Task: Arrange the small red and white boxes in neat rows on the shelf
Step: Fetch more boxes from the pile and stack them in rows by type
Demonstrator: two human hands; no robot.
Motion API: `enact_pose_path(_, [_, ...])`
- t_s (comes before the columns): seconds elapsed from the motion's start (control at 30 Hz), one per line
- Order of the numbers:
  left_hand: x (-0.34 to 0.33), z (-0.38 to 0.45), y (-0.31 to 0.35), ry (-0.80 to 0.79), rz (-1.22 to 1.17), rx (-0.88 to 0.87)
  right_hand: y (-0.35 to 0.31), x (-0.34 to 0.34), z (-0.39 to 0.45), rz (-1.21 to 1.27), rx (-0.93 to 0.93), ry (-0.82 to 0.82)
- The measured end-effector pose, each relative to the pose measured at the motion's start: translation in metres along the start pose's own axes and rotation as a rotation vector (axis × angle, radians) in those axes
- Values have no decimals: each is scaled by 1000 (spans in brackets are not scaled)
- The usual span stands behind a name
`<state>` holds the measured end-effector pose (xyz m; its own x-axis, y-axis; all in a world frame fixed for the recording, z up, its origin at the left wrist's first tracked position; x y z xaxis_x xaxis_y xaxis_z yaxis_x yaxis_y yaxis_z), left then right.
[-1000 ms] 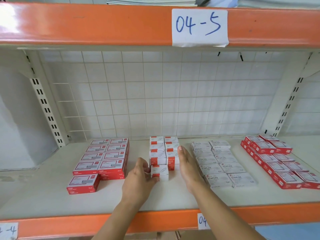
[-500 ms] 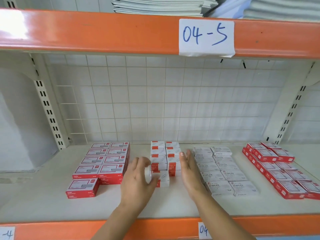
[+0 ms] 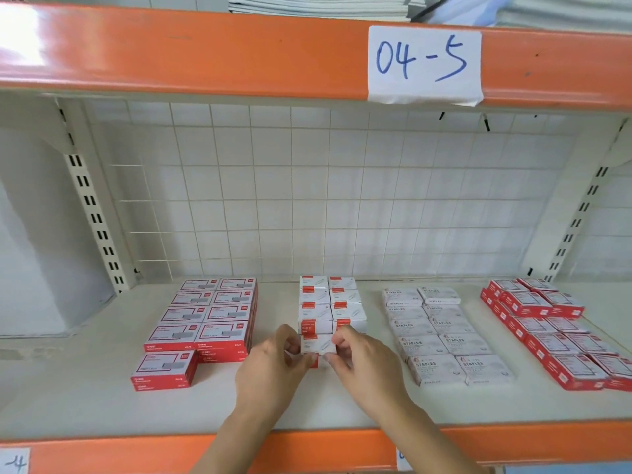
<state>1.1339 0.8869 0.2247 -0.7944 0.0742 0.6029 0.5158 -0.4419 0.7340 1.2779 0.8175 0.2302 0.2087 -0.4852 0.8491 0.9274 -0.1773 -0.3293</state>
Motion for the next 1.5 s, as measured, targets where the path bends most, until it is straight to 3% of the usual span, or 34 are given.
enact_pose_path(0.3, [-1, 0, -1, 5, 9, -15, -2, 3, -1, -30, 18, 11])
enact_pose_path(0.4, [7, 3, 3, 80, -162, -58, 4, 32, -1, 61, -45, 275])
enact_pose_path(0.47, [9, 16, 3, 82, -405, 31, 20, 46, 8, 247, -135, 437])
enact_pose_path(0.5, [6, 23, 3, 58, -540, 125, 28, 44, 19, 376, -193, 415])
enact_pose_path(0.63, [-19, 53, 9, -102, -881, 471, 47, 5, 60, 885, -523, 8])
enact_pose_path(0.77, [-44, 64, 24, -375, -1043, 495, 47, -27, 68, 956, -692, -222])
enact_pose_path(1.03, [-49, 68, 22, -397, -892, 443, 38, -22, 69, 843, -615, -227])
enact_pose_path(1.1, [-37, 71, 21, -167, -757, 380, 42, -15, 69, 762, -542, -161])
enact_pose_path(1.17, [-17, 65, 38, 95, -614, 170, 48, 2, 66, 740, -447, -4])
enact_pose_path(1.23, [-15, 50, 68, 168, -517, -55, 62, 28, 58, 609, -360, 172])
enact_pose_path(1.37, [-68, 5, 120, -120, -245, -309, 99, 72, 27, 300, -198, 277])
enact_pose_path(1.5, [-119, -31, 143, -272, 75, -347, 141, 96, -6, 92, -109, 158])
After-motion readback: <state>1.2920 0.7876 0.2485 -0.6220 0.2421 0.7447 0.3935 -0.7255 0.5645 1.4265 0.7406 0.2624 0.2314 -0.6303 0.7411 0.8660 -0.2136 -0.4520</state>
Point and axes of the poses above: each hand's wrist, its own z-axis towards the middle knuckle, its own x-axis out of the back of the hand, y = z × x, the point moved 7 cm from there along z, towards the middle knuckle, and after that the axes turned 8 degrees about -z, right-handed, at the moved point
